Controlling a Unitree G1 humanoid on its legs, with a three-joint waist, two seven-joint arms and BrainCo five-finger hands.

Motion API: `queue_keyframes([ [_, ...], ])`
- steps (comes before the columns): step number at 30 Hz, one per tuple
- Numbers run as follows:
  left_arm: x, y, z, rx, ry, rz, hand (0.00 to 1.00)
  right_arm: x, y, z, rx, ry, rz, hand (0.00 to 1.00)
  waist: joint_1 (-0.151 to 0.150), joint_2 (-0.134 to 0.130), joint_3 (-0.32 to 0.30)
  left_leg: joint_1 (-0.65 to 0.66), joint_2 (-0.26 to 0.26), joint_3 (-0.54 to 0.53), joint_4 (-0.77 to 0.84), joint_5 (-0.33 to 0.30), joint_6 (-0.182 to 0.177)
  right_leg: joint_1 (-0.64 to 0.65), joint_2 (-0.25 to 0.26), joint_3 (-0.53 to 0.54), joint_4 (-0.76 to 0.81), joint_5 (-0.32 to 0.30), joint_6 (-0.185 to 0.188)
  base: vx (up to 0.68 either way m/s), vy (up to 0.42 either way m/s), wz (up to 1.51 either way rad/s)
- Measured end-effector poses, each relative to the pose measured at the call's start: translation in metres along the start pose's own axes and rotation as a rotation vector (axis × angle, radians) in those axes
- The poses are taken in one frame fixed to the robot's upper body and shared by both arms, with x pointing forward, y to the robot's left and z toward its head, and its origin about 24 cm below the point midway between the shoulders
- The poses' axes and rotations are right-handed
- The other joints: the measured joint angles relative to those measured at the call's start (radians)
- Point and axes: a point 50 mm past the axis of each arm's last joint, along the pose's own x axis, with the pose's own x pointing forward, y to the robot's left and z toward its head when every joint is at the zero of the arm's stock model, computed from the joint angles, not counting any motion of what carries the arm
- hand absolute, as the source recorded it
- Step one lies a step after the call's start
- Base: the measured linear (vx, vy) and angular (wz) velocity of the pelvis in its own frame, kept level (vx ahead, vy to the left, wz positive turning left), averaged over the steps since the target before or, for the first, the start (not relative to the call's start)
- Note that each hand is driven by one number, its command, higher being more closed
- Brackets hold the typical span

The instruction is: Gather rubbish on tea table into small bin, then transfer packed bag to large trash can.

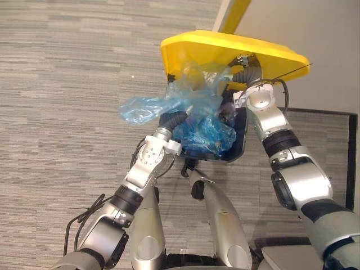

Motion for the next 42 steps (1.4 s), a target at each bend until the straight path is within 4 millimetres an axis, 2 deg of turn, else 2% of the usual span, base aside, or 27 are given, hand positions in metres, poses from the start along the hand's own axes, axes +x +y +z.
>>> queue_keyframes([
  [3, 0.01, 0.0, -0.008, 0.041, 0.057, 0.012, 1.0, -0.002, 0.011, 0.011, 0.05, -0.039, 0.0, 0.0, -0.018, -0.003, 0.001, -0.024, 0.009, 0.004, 0.016, -0.004, -0.007, -0.019, 0.004, -0.003, 0.0, 0.006, -0.008, -0.04, 0.011, -0.06],
  [4, 0.014, -0.001, -0.01, 0.067, 0.075, 0.013, 0.0, -0.003, 0.017, 0.014, 0.065, -0.047, 0.008, 0.0, -0.02, -0.003, 0.001, -0.03, 0.018, 0.008, 0.02, -0.007, -0.012, -0.025, 0.006, -0.003, 0.001, 0.007, -0.009, -0.04, 0.016, -0.11],
  [7, 0.022, 0.003, -0.011, 0.12, 0.107, 0.042, 0.0, -0.007, 0.031, 0.029, 0.109, -0.098, 0.032, 0.0, -0.022, -0.005, 0.001, -0.047, 0.021, 0.022, 0.025, -0.011, -0.018, -0.05, 0.005, 0.005, 0.011, 0.007, -0.01, -0.04, 0.018, -0.09],
  [10, 0.021, 0.015, -0.022, 0.171, 0.177, 0.101, 0.0, -0.01, 0.044, 0.038, 0.139, -0.131, 0.064, 0.0, -0.022, -0.006, 0.002, -0.053, 0.027, 0.031, 0.025, -0.013, -0.023, -0.06, 0.005, 0.007, 0.014, 0.007, -0.011, -0.03, 0.011, -0.05],
  [13, 0.019, 0.022, -0.031, 0.235, 0.236, 0.132, 0.0, -0.012, 0.051, 0.041, 0.151, -0.136, 0.081, 0.0, -0.022, -0.007, 0.001, -0.051, 0.03, 0.037, 0.025, -0.015, -0.026, -0.064, 0.005, 0.008, 0.021, 0.007, -0.012, -0.01, 0.003, -0.01],
  [20, 0.021, 0.022, -0.032, 0.422, 0.245, 0.1, 0.0, -0.016, 0.063, 0.044, 0.156, -0.146, 0.118, 0.0, -0.024, -0.014, -0.002, -0.025, 0.022, 0.061, 0.017, -0.017, -0.026, -0.056, -0.011, 0.022, 0.04, 0.006, -0.011, -0.04, 0.022, -0.03],
  [25, 0.017, 0.02, -0.041, 0.584, 0.291, 0.037, 0.0, -0.023, 0.07, 0.034, 0.151, -0.132, 0.152, 0.0, -0.023, -0.024, -0.009, 0.05, 0.013, 0.065, -0.008, -0.014, -0.022, 0.011, -0.021, 0.023, 0.038, 0.0, -0.012, -0.05, 0.012, 0.06],
  [27, 0.016, 0.022, -0.041, 0.596, 0.291, 0.037, 0.0, -0.027, 0.072, 0.026, 0.14, -0.112, 0.166, 0.0, -0.022, -0.027, -0.011, 0.084, 0.007, 0.072, -0.026, -0.01, -0.015, 0.043, -0.027, 0.024, 0.03, -0.004, -0.012, -0.06, 0.003, 0.09],
  [30, 0.007, 0.028, -0.047, 0.604, 0.303, 0.042, 0.0, -0.035, 0.077, 0.006, 0.122, -0.062, 0.197, 0.0, -0.016, -0.045, -0.037, 0.112, 0.002, 0.086, -0.057, -0.002, -0.011, 0.059, -0.031, 0.033, 0.019, -0.008, -0.009, -0.04, -0.012, 0.04],
  [32, -0.01, 0.037, -0.059, 0.589, 0.333, 0.056, 0.0, -0.045, 0.077, -0.021, 0.101, 0.01, 0.209, 0.0, -0.015, -0.051, -0.073, 0.12, -0.002, 0.086, -0.082, 0.009, -0.019, 0.062, -0.031, 0.032, 0.013, -0.008, -0.009, 0.0, -0.013, 0.08],
  [33, -0.014, 0.04, -0.061, 0.588, 0.341, 0.061, 0.0, -0.046, 0.076, -0.025, 0.094, 0.02, 0.208, 0.0, -0.013, -0.051, -0.073, 0.127, -0.003, 0.086, -0.086, 0.012, -0.019, 0.066, -0.032, 0.032, 0.013, -0.008, -0.009, 0.03, 0.0, 0.04],
  [35, -0.04, 0.053, -0.076, 0.527, 0.391, 0.1, 0.0, -0.054, 0.066, -0.051, 0.019, 0.081, 0.206, 0.0, -0.004, -0.05, -0.075, 0.176, -0.016, 0.087, -0.12, 0.029, -0.031, 0.101, -0.038, 0.032, 0.014, -0.013, -0.002, 0.04, 0.023, 0.02],
  [36, -0.045, 0.055, -0.078, 0.516, 0.397, 0.109, 0.0, -0.055, 0.064, -0.055, 0.007, 0.09, 0.204, 0.0, -0.003, -0.05, -0.075, 0.184, -0.018, 0.088, -0.127, 0.03, -0.031, 0.107, -0.04, 0.032, 0.014, -0.015, -0.002, 0.04, 0.027, 0.07],
  [38, -0.083, 0.073, -0.092, 0.425, 0.45, 0.191, 0.0, -0.067, 0.048, -0.085, -0.067, 0.167, 0.199, 0.0, 0.001, -0.049, -0.075, 0.245, -0.029, 0.088, -0.154, 0.035, -0.024, 0.157, -0.046, 0.035, 0.014, -0.026, -0.007, 0.02, 0.029, 0.06],
  [41, -0.12, 0.091, -0.107, 0.374, 0.536, 0.257, 0.0, -0.083, 0.038, -0.111, -0.115, 0.241, 0.196, 0.0, 0.007, -0.047, -0.078, 0.291, -0.031, 0.086, -0.164, 0.029, -0.012, 0.2, -0.047, 0.037, 0.016, -0.035, 0.001, 0.0, 0.016, 0.03],
  [42, -0.143, 0.099, -0.117, 0.361, 0.6, 0.287, 0.0, -0.094, 0.036, -0.126, -0.114, 0.29, 0.196, 0.0, 0.011, -0.046, -0.093, 0.303, -0.033, 0.087, -0.166, 0.026, -0.007, 0.209, -0.049, 0.039, 0.02, -0.039, 0.005, -0.04, 0.025, 0.01],
])
